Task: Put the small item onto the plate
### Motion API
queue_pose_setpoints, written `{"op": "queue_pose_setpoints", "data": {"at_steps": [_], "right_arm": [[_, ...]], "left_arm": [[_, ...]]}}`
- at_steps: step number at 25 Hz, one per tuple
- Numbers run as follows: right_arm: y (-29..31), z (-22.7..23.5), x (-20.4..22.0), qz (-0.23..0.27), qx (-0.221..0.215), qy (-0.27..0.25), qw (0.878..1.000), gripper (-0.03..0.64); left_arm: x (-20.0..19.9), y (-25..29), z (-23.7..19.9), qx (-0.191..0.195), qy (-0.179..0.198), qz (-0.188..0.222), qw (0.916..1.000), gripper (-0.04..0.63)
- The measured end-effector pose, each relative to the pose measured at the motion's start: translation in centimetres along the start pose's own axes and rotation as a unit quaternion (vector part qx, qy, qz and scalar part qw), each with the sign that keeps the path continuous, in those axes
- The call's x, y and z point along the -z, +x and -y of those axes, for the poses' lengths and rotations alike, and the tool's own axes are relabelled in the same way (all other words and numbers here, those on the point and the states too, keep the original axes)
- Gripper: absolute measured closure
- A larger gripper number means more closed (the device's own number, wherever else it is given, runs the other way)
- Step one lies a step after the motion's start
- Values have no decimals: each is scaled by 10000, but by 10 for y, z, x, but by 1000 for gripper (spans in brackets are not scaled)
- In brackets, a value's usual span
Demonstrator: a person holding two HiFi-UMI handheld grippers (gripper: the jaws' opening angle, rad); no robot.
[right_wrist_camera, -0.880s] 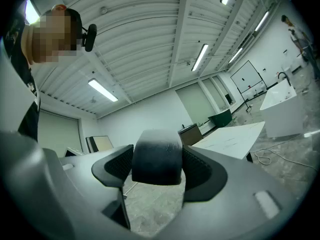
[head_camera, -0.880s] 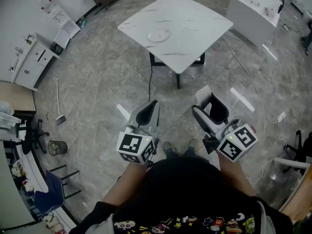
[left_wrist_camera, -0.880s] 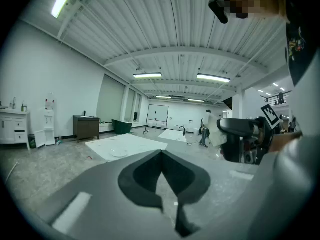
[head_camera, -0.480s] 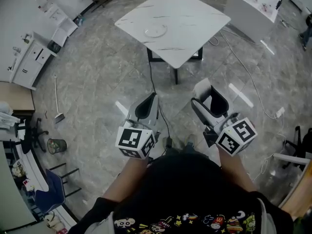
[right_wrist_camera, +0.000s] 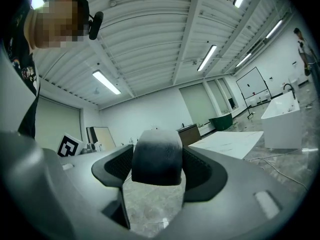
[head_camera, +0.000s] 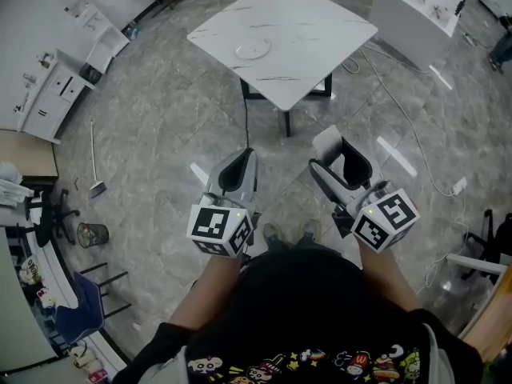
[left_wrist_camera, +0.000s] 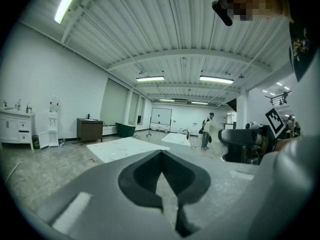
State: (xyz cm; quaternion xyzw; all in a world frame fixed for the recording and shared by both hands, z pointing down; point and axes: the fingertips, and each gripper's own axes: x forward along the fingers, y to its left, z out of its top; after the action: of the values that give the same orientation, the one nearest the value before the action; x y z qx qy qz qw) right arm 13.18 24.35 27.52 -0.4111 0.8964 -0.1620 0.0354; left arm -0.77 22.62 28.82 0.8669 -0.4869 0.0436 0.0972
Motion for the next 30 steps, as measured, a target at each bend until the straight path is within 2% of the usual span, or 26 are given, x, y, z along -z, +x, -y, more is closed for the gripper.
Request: {"op": "queue_pose_setpoints", "data": {"at_steps": [8,11,21,30], "right_arm": [[-15,30,-5,-103,-292,-249,9992,285],[-17,38,-5,-128,-334,-272,9990,285],[-11,44,2,-230,-397,-254,9986,285],[18,52,5,-292,-281,-316,9987,285]], "left_arm": [[5,9,22,-324,64,45,9994,595],[19,12,26,-399,-95,-31,9992,595],[29,22,36,-315,-210,-80,9992,595],[29,43,11,-236,-275,-67,9993,595]]}}
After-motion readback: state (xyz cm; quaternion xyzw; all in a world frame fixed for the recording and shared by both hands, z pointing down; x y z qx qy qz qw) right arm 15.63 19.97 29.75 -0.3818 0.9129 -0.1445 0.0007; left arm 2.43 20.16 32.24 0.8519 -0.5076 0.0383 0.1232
